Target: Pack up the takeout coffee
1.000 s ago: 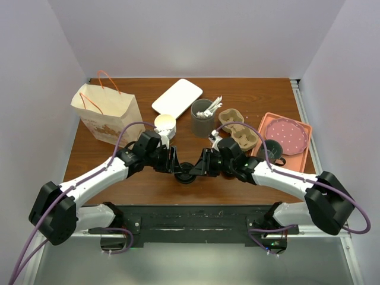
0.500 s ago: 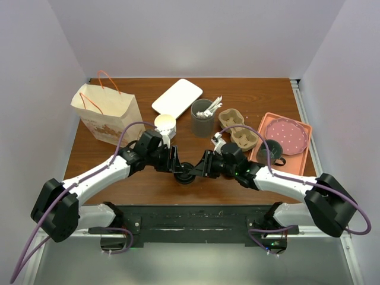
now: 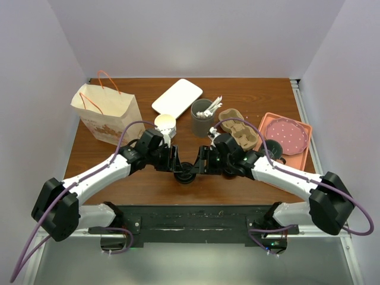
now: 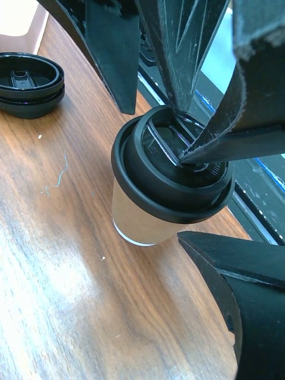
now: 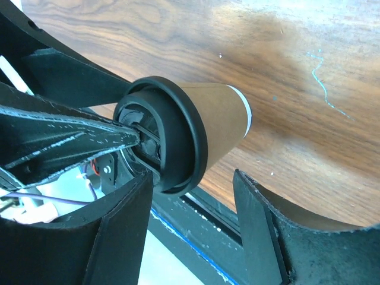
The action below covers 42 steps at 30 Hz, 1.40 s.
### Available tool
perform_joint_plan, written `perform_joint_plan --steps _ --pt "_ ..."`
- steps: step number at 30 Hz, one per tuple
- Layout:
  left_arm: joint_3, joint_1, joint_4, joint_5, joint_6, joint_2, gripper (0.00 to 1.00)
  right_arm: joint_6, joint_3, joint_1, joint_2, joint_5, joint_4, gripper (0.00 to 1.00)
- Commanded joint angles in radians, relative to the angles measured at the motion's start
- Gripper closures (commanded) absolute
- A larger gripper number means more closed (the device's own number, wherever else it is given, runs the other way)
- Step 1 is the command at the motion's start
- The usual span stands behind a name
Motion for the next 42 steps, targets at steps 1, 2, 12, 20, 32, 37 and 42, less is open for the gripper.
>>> perform_joint_plan --steps 1,2,12,20,32,37,42 --pt "-0.016 0.003 -0.099 -0.074 0.02 0.003 0.47 -0.042 0.061 0.001 0.043 -0.018 -0.071 0.39" --pt "-0.019 0.004 -0.093 -0.072 0.02 0.0 0.47 -0.041 0.059 0.001 0.051 -0.027 -0.06 0.39" --pt "-0.082 0.003 -0.067 -0.075 0.014 0.001 0.47 0.005 -0.079 0.002 0.045 0.019 0.012 0.55" --pt "-0.054 0.003 -0.094 -0.104 0.011 -0.029 0.46 -0.021 -0.065 0.002 0.048 0.037 -0.034 0.59" --pt "0.228 0.004 -0.208 -0.069 0.03 -0.04 0.31 -0.038 0.113 0.004 0.074 0.022 -0.135 0.59" --pt "0.227 0.004 -0.208 -0.084 0.03 -0.066 0.29 -0.035 0.114 0.004 0.074 0.007 -0.12 0.52" --pt "0.225 0.004 -0.223 -0.127 0.043 -0.078 0.3 -0.036 0.136 0.002 0.105 -0.03 -0.096 0.52"
